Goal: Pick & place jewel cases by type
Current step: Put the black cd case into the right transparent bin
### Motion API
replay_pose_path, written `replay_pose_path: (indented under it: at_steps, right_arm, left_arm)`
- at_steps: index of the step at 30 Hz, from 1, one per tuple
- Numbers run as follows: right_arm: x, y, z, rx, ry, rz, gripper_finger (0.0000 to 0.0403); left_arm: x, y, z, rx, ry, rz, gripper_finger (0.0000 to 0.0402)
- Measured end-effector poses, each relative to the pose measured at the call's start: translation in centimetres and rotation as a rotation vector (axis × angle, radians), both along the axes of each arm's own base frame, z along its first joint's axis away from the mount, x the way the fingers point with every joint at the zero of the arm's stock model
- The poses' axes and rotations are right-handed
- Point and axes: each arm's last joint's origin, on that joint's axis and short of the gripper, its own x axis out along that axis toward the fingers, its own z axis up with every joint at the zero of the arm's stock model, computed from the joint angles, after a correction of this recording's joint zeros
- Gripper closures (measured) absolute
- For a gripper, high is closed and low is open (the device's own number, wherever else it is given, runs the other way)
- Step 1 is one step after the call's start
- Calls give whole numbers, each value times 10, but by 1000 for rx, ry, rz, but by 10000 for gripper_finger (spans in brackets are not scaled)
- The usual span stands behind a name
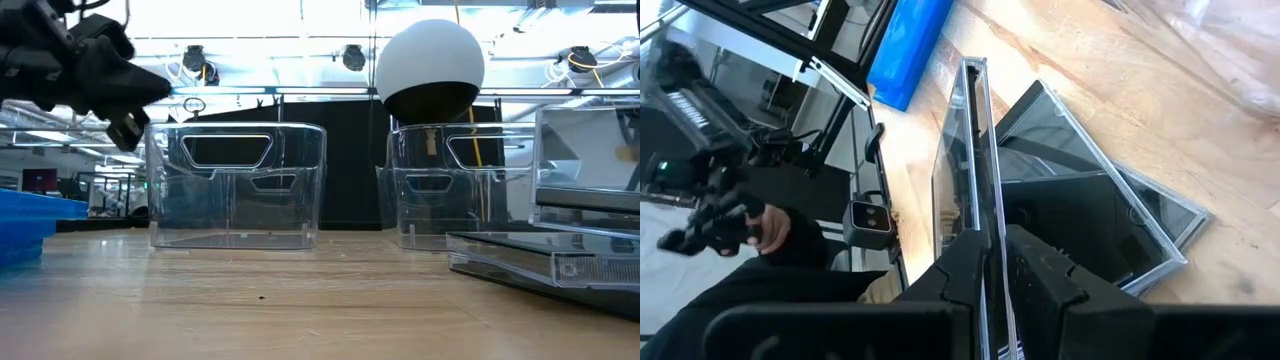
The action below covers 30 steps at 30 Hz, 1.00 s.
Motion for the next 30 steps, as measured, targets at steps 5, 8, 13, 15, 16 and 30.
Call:
replay_pose_path:
  at_steps: [5, 8, 13, 15, 16, 30]
  right_arm:
    - [0, 0, 0, 0, -2, 2, 370]
    - [0, 0, 1, -6, -7, 7, 370]
    - [0, 1, 1, -19, -10, 14, 370]
    - [0, 1, 1, -24, -12, 18, 370]
    - [0, 1, 1, -28, -13, 20, 370]
    - [2, 4, 6, -62, -64, 62, 369]
  left_arm:
    - [50, -27, 12, 61, 84, -80, 375]
    - [85, -46, 22, 94, 90, -155, 359]
    - [136, -72, 34, 128, 145, -246, 275]
    - [153, -80, 34, 143, 192, -302, 229]
    - [160, -84, 33, 144, 213, -338, 207]
    - [248, -111, 12, 5, 313, -426, 74]
